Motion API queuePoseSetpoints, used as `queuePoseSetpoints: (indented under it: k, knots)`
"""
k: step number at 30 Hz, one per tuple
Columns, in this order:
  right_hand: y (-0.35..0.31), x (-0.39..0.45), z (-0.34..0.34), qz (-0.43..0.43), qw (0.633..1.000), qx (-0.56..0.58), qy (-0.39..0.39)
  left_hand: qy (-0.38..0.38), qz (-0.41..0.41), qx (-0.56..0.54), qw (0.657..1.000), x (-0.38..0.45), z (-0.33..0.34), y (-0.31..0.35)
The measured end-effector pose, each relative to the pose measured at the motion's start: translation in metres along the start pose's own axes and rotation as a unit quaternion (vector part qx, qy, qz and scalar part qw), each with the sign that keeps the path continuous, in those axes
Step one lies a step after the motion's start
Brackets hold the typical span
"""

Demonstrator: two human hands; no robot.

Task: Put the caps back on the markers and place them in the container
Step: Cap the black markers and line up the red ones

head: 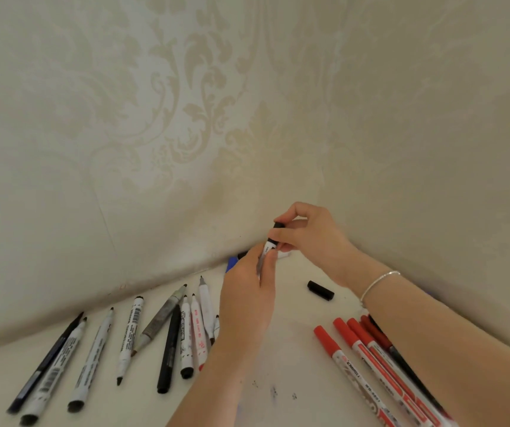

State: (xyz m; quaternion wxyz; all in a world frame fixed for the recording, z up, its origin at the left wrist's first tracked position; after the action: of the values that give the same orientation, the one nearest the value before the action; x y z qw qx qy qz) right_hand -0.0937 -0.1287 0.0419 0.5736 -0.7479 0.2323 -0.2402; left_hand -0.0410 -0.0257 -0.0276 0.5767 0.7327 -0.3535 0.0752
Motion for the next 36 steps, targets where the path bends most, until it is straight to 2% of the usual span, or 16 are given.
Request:
queuePoseSetpoints:
  k: [2, 7, 9, 11, 14, 17, 19, 21, 36]
  knots:
    - [0.0, -0.004, 0.003, -0.009, 1.0, -0.015, 0.008, 0.0, -0.012, -0.019, 1.0, 0.001, 0.002, 0.002]
    - [-0.01, -0.015, -0.003, -0.049, 0.989, -0.139, 0.032, -0.05, -0.035, -0.08, 0.995, 0.0, 0.008, 0.015]
    - [-0.016, -0.016, -0.019, -0.039, 0.984, -0.168, 0.041, -0.076, -0.026, -0.075, 0.994, -0.002, 0.007, 0.018]
    - [-0.02, -0.016, -0.042, -0.008, 0.967, -0.249, 0.048, -0.091, -0.035, -0.052, 0.994, -0.001, 0.007, 0.013]
    - [-0.016, -0.023, -0.073, 0.066, 0.913, -0.401, -0.017, -0.121, -0.058, 0.02, 0.991, 0.005, 0.008, 0.001]
    - [0.003, -0.031, -0.092, 0.124, 0.839, -0.522, -0.09, -0.149, -0.072, 0.079, 0.983, 0.008, 0.012, -0.005]
    - [0.018, -0.037, -0.1, 0.154, 0.79, -0.583, -0.113, -0.163, -0.078, 0.094, 0.979, 0.006, 0.014, -0.005]
    - [0.029, -0.042, -0.107, 0.165, 0.762, -0.616, -0.115, -0.177, -0.086, 0.103, 0.975, 0.004, 0.017, -0.004]
    - [0.046, -0.045, -0.116, 0.188, 0.744, -0.628, -0.129, -0.22, -0.096, 0.153, 0.959, 0.001, 0.03, -0.017]
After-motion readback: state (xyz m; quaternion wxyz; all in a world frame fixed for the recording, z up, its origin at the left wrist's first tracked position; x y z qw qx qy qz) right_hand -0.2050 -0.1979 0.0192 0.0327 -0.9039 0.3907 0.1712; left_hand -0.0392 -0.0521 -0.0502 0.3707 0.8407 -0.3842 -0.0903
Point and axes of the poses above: each hand's wrist, its own x-axis towards the middle knuckle, its own z-axis out of the palm, y = z × x, the point moved 2 cm from there along x, towards the middle knuckle, and after that the axes turned 2 degrees about z, right-handed, at the moved point
